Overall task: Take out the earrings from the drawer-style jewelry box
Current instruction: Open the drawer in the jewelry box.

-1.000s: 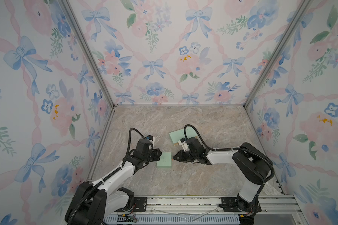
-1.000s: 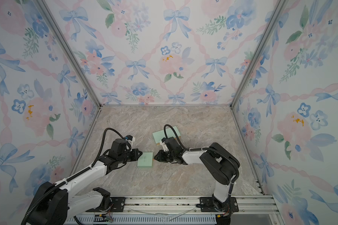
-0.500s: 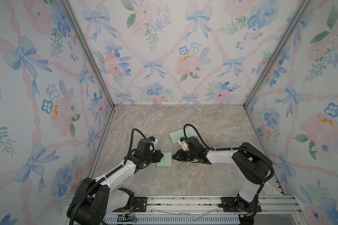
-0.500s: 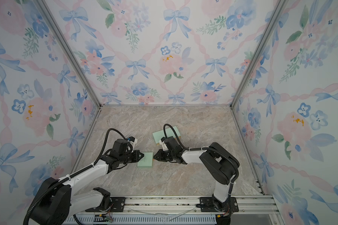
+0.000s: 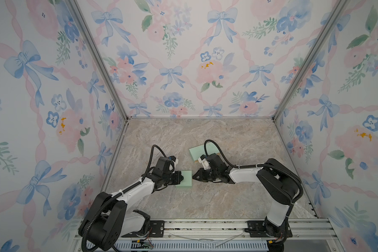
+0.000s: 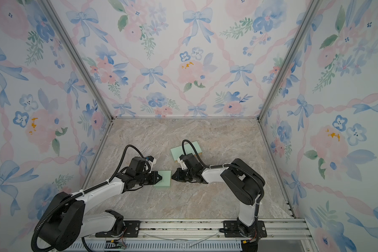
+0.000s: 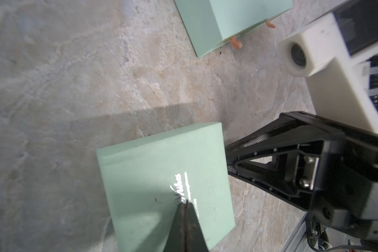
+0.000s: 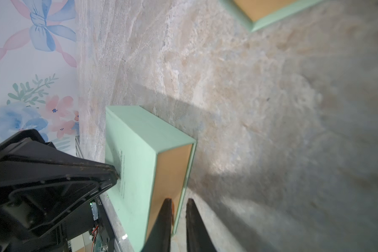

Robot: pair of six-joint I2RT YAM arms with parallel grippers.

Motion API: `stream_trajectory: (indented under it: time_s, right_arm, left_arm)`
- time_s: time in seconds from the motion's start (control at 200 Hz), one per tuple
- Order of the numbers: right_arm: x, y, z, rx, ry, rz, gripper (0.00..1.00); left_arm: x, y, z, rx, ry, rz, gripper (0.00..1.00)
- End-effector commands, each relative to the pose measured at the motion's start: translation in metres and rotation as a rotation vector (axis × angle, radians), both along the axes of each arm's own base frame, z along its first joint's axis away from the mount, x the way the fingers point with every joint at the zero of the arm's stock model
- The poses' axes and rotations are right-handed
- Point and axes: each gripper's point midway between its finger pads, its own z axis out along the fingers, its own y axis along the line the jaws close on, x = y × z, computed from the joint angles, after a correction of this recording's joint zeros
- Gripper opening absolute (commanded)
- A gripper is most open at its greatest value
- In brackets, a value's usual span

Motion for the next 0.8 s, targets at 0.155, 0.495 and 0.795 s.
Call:
stream_trajectory:
  time_s: [0.155,0.495,0.795]
  right_arm:
    - [-0.002,0.009,0.002,0.007,0.013,0.016,0.14]
    - [-0.004,0.014,0.0,0.012,0.022,0.026,0.12]
    - [-0.005,0.017,-0.001,0.011,0.028,0.031,0.11]
  left_arm:
    - [-0.005,0.003,-0.008,0.045,0.029,-0.017,0.0]
    - [-0.008,0.008,-0.019,0.085,0.06,-0.016,0.0]
    - [-0.009,0.012,-0.025,0.111,0.074,-0.011,0.0]
